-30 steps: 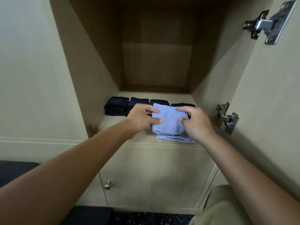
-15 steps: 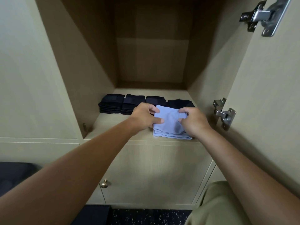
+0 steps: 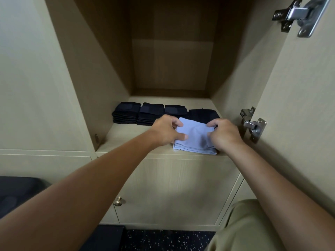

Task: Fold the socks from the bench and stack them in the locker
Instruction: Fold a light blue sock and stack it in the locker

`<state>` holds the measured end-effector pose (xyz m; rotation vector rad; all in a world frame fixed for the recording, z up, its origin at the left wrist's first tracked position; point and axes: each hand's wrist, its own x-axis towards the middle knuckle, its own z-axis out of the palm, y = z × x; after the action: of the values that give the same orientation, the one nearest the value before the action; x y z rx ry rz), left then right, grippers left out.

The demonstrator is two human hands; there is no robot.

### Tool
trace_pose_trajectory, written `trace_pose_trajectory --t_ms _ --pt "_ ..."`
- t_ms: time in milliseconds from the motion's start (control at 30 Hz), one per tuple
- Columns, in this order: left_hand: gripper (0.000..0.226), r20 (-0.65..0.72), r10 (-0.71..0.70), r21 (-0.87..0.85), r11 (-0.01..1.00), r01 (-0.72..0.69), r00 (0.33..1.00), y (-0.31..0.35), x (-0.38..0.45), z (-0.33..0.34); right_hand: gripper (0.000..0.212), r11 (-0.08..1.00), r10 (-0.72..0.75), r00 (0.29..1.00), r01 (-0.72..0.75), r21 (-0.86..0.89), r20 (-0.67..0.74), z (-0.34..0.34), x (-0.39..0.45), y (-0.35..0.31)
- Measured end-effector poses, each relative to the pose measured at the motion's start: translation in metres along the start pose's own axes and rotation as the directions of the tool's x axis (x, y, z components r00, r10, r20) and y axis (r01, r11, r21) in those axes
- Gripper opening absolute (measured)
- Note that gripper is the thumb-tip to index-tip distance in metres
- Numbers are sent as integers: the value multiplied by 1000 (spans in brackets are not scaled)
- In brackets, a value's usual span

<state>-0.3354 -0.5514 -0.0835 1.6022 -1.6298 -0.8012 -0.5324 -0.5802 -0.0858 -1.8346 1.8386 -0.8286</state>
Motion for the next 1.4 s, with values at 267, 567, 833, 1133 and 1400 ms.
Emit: trace_pose_trajectory --t_ms 267,567,833,1133,1400 --pt "56 -20 6 59 998 -5 1000 -9 -5 4 40 999 -28 998 27 25 52 6 6 7" --pt "32 -21 5 37 999 -5 1000 6 -28 -18 35 995 -69 997 68 -66 -18 8 3 -4" --pt "23 11 75 240 968 -75 997 0 -94 -73 25 925 -280 948 308 -220 151 8 -23 -27" --pt "13 -89 17 222 975 3 996 -40 -166 -126 30 902 -268 909 353 -250 318 7 -25 -29" --pt "9 -213 -56 176 980 95 975 -80 -196 -161 23 870 -436 890 455 -190 136 12 -45 -50"
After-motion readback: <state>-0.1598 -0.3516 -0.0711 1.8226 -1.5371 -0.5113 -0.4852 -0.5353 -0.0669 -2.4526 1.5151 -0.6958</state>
